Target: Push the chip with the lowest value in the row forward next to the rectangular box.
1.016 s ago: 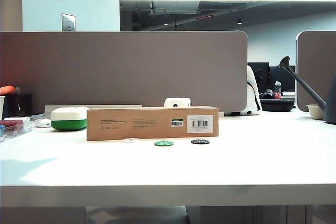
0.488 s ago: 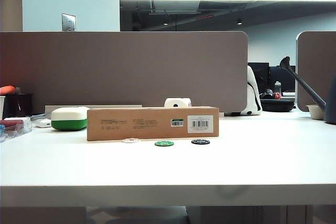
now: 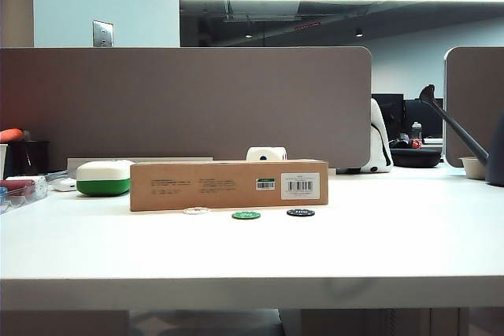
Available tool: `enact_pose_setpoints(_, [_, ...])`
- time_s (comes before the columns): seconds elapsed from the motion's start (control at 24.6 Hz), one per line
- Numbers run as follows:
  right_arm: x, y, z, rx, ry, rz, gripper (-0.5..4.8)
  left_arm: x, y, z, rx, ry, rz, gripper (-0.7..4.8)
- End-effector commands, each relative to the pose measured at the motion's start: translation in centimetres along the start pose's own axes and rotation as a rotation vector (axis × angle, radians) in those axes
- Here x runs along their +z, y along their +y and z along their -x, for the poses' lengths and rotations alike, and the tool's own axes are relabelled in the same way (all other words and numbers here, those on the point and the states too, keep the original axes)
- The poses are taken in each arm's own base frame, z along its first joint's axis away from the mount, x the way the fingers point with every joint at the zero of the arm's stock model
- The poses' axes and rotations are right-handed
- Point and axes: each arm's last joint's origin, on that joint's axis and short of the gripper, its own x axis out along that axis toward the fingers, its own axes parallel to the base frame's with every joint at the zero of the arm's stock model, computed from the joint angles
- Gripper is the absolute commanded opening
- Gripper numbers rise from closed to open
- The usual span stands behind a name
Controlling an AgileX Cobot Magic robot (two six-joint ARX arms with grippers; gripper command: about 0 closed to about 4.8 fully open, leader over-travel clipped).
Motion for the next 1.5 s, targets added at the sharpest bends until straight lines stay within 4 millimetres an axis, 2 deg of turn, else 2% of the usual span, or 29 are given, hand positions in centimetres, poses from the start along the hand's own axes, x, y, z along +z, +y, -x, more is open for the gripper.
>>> enact_pose_setpoints(0.04, [0.2, 0.0, 0.1, -0.008, -0.015, -0.017, -0.01, 0.5, 0.2, 1.1, 0.041, -0.030, -0.028, -0.05])
enact_pose_setpoints(0.16, [0.2, 0.0, 0.1, -0.007, -0.015, -0.017, -0.01, -0.3, 0.5, 2.2, 0.140, 0.028, -0.085, -0.05])
enact_pose_setpoints(0.24, [0.2, 0.0, 0.1, -0.008, -0.015, -0.017, -0.01, -1.7, 0.6, 2.5, 0.184, 0.105, -0.083, -0.05])
enact_pose_setpoints(0.41, [0.2, 0.0, 0.1, -0.007, -0.015, -0.017, -0.01, -6.2, 0.6, 2.3, 0.171, 0.169, -0.068, -0.05])
enact_pose_setpoints(0.61, [0.2, 0.0, 0.1, -0.007, -0.016, -0.017, -0.01, -12.6, 0.4, 2.0, 0.094, 0.116, 0.017, -0.05])
enact_pose_setpoints(0.98, [0.2, 0.1, 0.0, -0.008, -0.014, -0.014, -0.01, -19.1, 0.4, 1.8, 0.068, 0.243, 0.064, -0.05])
enact_pose_setpoints(1.06, [0.2, 0.1, 0.0, -0.007, -0.014, -0.015, -0.01, -19.8, 0.4, 1.9, 0.065, 0.263, 0.066, -0.05])
enact_pose_setpoints(1.5, [0.2, 0.1, 0.0, -0.008, -0.014, -0.014, -0.01, -19.6, 0.4, 1.8, 0.051, 0.253, -0.004, -0.05])
